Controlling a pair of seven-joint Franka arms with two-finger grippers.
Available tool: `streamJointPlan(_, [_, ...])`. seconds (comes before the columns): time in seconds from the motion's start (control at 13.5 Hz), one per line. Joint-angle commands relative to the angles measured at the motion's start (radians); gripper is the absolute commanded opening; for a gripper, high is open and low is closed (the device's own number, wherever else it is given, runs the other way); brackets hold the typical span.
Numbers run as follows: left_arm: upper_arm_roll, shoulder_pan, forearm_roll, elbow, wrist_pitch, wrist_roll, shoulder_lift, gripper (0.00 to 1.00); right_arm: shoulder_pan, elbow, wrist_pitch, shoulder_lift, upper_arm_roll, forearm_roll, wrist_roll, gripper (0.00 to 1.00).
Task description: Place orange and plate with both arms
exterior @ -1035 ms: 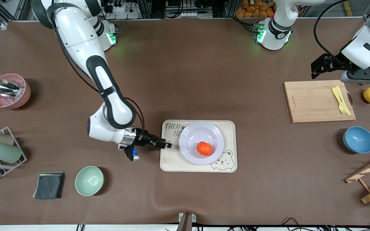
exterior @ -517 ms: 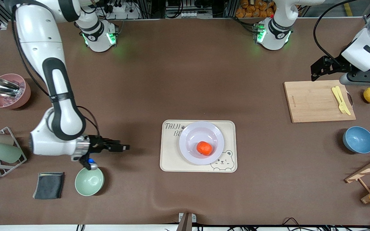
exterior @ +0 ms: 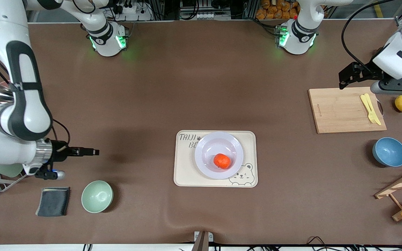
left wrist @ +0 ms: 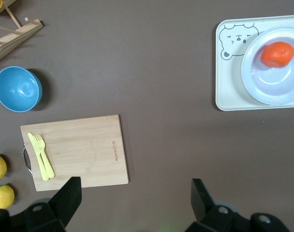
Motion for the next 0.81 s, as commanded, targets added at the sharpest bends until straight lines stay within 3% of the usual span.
streamJointPlan(0.0, [0.001, 0.002, -0.025, 0.020, -0.004, -0.014, 0.017, 1.00, -0.034, -0.039, -0.085, -0.166, 0.032, -0.118, 0.006, 1.00])
streamJointPlan(0.3, [0.001, -0.002, -0.027, 0.020, -0.003, -0.017, 0.017, 1.00, -0.035, -0.102, -0.095, -0.378, 0.032, -0.329, 0.002, 1.00])
streamJointPlan(0.59, [0.001, 0.004, -0.025, 0.020, -0.001, -0.017, 0.017, 1.00, -0.052, -0.111, -0.159, -0.478, 0.035, -0.403, -0.002, 1.00])
streamJointPlan(0.74, [0.001, 0.001, -0.024, 0.020, 0.009, -0.017, 0.018, 1.00, -0.058, -0.192, -0.127, -0.542, 0.038, -0.402, 0.008, 1.00])
